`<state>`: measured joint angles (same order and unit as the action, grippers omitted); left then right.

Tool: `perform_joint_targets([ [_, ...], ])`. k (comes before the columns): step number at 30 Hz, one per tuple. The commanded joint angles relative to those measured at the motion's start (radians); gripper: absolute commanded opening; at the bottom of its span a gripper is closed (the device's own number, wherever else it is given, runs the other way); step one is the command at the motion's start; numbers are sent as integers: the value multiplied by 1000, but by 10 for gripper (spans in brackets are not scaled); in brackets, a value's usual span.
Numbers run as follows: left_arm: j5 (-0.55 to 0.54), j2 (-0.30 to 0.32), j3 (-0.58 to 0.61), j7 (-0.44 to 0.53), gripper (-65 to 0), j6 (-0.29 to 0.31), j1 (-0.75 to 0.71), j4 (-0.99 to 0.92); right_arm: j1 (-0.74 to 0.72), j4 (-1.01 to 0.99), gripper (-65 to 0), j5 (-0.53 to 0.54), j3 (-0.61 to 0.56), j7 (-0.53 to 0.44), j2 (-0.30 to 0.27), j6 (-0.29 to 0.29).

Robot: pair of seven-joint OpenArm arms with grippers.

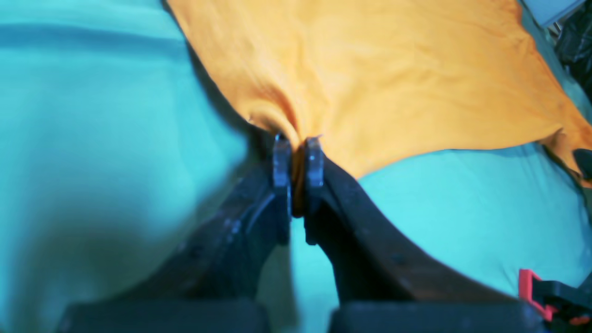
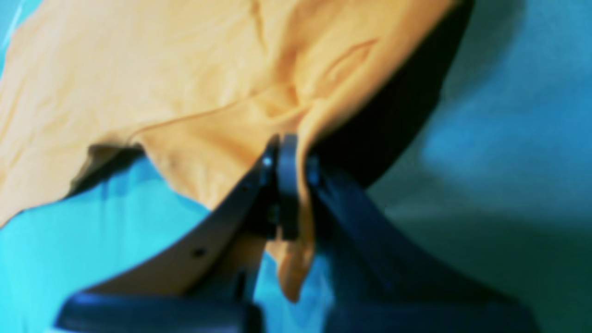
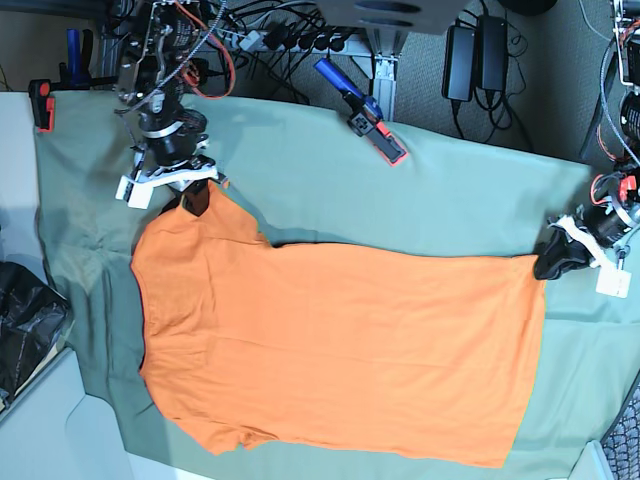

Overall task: Fold the T-shirt properly
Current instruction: 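Lift the grasped edge and fold it across the shirt body with both grippers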

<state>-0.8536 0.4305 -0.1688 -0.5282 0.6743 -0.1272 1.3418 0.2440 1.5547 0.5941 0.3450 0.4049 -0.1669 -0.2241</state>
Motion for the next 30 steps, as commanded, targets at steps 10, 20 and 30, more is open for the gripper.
perform_joint_targets([
  [10,-153,100,-28,-82,-650,24,-103,32,157,126,-650,20,29,-3,-102,-46],
  [20,-254,99,-178,-134,-650,24,-323,251,303,221,-650,72,93,0,-101,-69],
  [30,-239,55,-177,-119,-650,24,-288,265,235,282,-650,64,100,17,-101,-70],
])
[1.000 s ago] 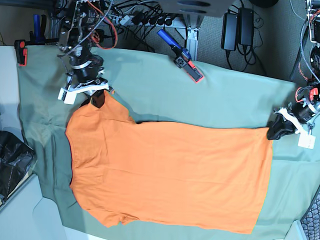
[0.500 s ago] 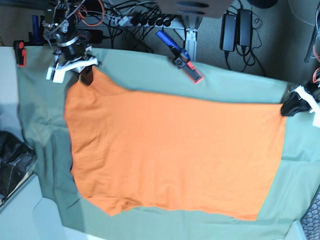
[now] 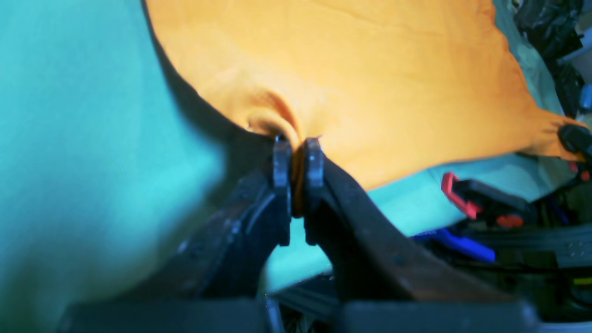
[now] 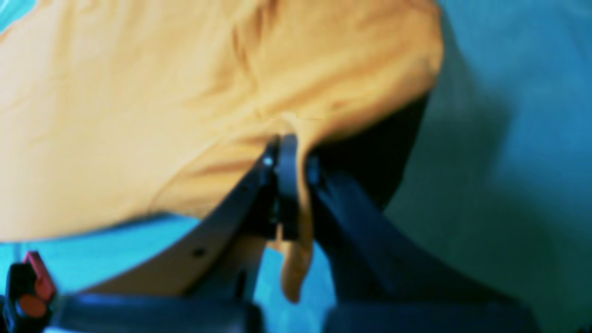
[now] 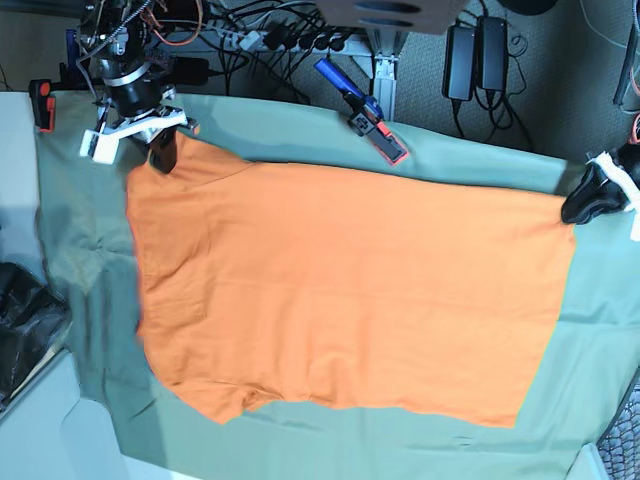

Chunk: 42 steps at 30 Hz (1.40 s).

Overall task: Fold the T-shirt properly
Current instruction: 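Lift the grasped edge and fold it across the shirt body with both grippers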

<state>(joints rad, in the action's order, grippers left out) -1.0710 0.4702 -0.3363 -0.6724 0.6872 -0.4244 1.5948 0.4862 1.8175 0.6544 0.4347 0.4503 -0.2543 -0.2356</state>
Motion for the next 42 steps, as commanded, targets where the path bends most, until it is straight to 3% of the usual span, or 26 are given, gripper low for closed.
perform_joint_targets([
  [1,-4,6,-10,35,-650,11,21,8,-30,19,-650,-6,10,-26,-13,-61],
  [6,33,-27,-9,71,-650,11,103,-42,-150,11,-650,-49,9,-11,-12,-61],
  [11,74,-26,42,76,-650,11,229,-133,-256,-43,-650,-53,6,-12,-13,-63],
  [21,220,-27,190,203,-650,11,462,-394,-427,-221,-650,-115,-82,-30,-15,-86],
  [26,224,-26,212,205,-650,11,557,-506,-503,-303,-650,-152,-117,-48,-15,-86],
  [37,266,-27,214,213,-650,11,593,-530,-635,-492,-650,-188,-180,-58,-14,-87],
  [39,275,-26,214,213,-512,11,593,-530,-635,-498,-650,-189,-184,-60,-10,-87],
  [40,284,-26,214,212,-437,11,592,-530,-634,-498,-581,-190,-184,-61,-8,-87],
  [42,287,-26,214,212,-323,11,589,-530,-629,-498,-351,-193,-184,-59,-9,-87],
])
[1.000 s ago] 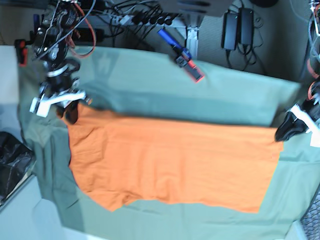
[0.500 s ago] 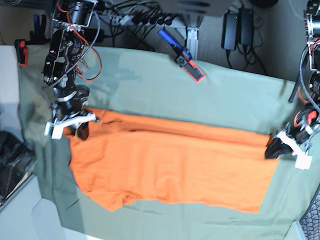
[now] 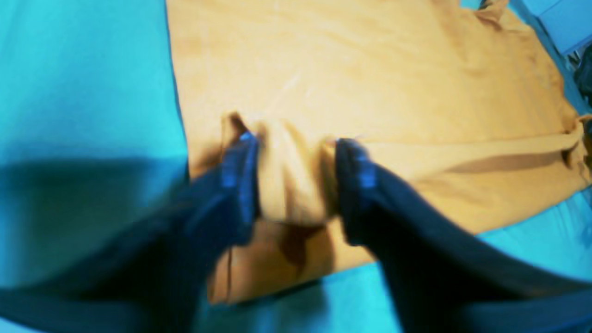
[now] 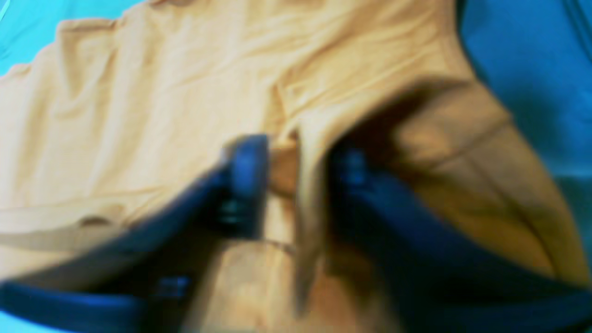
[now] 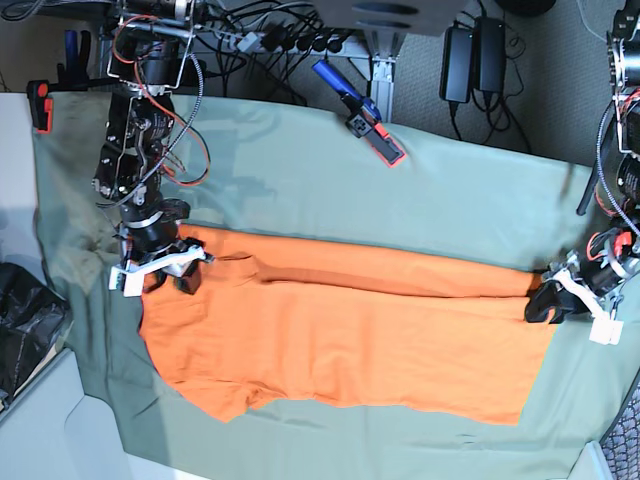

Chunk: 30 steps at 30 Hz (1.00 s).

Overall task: Fold the T-shirt properly
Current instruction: 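Lift the grasped edge and fold it across the shirt body with both grippers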

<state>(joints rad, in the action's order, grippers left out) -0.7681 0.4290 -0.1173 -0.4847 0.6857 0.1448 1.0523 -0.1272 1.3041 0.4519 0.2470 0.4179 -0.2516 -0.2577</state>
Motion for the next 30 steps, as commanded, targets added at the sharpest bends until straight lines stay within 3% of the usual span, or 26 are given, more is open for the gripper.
perform_joint_targets([
  [1,-16,15,-6,24,-306,12,18,13,-11,16,-265,8,4,-24,-12,-64],
  [2,-20,16,-8,16,-306,12,13,13,-6,16,-217,7,4,-16,-11,-64],
  [9,-173,20,-122,-149,-306,12,-34,53,98,128,-214,48,114,82,-2,-64],
  [13,-192,20,-206,-153,-306,12,-98,111,165,223,-213,90,251,96,8,-64],
  [18,-201,19,-218,-151,-306,12,-166,144,197,214,-214,117,373,94,8,-61],
  [26,-245,20,-218,-135,-306,12,-198,145,142,54,-214,156,393,56,11,-61],
  [30,-245,20,-218,-132,-306,12,-198,144,87,5,-214,166,381,61,40,-61],
])
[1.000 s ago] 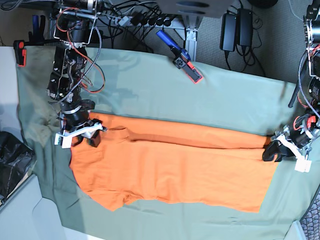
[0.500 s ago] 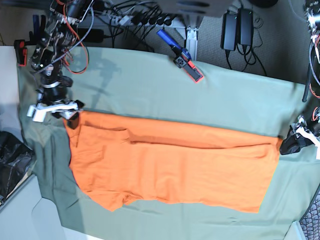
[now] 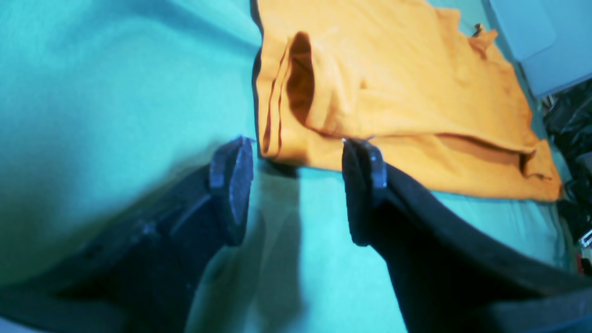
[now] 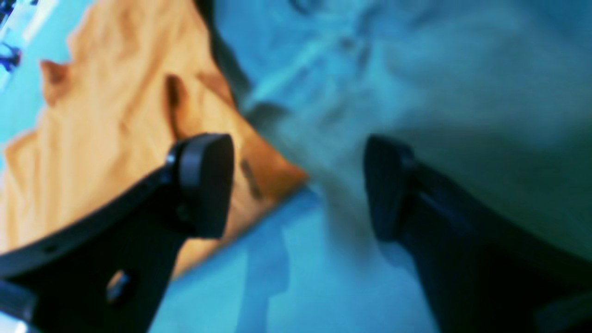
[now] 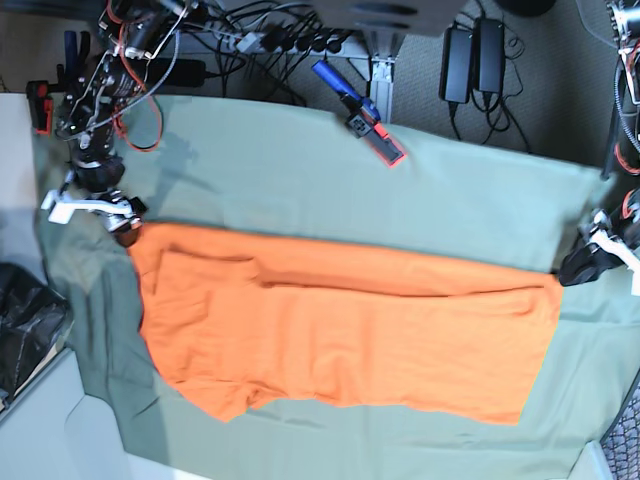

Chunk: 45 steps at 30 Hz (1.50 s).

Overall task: Fold the T-shirt properly
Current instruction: 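Lift the grasped edge and fold it across the shirt body with both grippers, then release the folded edge and regrasp the shirt's folded side with both grippers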

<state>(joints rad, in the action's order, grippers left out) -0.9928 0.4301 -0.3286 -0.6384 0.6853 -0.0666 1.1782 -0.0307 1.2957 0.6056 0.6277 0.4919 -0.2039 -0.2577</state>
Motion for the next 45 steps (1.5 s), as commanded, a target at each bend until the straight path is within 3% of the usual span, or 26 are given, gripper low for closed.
perform_joint_targets([
  [1,-20,19,-6,21,-306,13,13,18,-15,15,-214,22,-9,-8,3,-61],
  [13,-20,19,-6,29,-306,13,14,18,-27,44,-214,49,-66,34,113,-63],
  [24,-18,14,-6,74,-306,13,23,17,-27,127,-214,36,-66,39,115,-63],
  [29,43,-1,-4,89,-299,13,78,-24,-27,127,-214,30,-66,39,116,-63],
  [37,74,-5,80,92,-299,13,133,-94,-27,127,-214,31,-66,39,116,-63],
  [45,56,-47,82,84,-300,13,133,-93,-24,127,-214,31,-66,40,116,-63],
])
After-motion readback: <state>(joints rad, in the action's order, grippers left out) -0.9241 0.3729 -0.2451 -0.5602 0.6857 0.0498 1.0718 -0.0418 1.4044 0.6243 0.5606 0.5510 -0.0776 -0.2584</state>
